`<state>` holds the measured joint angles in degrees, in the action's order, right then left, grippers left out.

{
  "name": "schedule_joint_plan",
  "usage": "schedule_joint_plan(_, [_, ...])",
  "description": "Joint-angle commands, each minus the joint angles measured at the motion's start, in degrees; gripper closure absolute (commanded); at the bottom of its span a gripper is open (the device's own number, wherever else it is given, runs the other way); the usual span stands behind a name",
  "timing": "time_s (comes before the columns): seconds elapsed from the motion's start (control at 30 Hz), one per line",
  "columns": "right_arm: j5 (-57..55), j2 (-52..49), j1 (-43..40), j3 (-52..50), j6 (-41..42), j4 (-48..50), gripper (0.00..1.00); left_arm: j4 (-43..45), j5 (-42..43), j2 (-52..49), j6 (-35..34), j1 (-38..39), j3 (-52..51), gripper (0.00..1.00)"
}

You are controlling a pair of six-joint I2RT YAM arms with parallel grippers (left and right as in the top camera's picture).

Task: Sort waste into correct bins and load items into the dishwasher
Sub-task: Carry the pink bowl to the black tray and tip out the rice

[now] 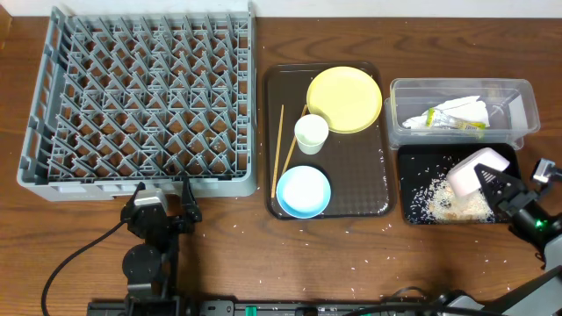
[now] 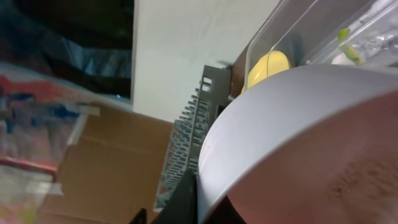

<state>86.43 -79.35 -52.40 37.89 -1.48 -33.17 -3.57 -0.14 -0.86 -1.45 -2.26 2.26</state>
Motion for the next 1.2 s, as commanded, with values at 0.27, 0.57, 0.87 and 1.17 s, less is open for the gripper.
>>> schedule_joint_plan(0.27, [2.84,-0.17,-1.97,-0.22,18.56,2.93,0.99,-0.83,-0.28,0.15,0.33,-0.42,-1.84,0.14])
schedule_joint_plan(0.57, [2.03,0.17,-1.92,-0.22,17.27,6.38,0.99,-0.81,-0.28,0.15,0.33,-0.42,-1.84,0.14])
schedule_joint_plan(0.87, [1.55,0.72,-1.73,-0.17,19.93,7.96,0.99,-0.81,-0.28,0.15,0.33,-0.42,-1.84,0.14])
schedule_joint_plan(1.17, [-7.67,4.76,2.93,-0.13,20.59,7.72,0.98,-0.81,-0.28,0.15,0.33,-0.42,-1.84,0.14])
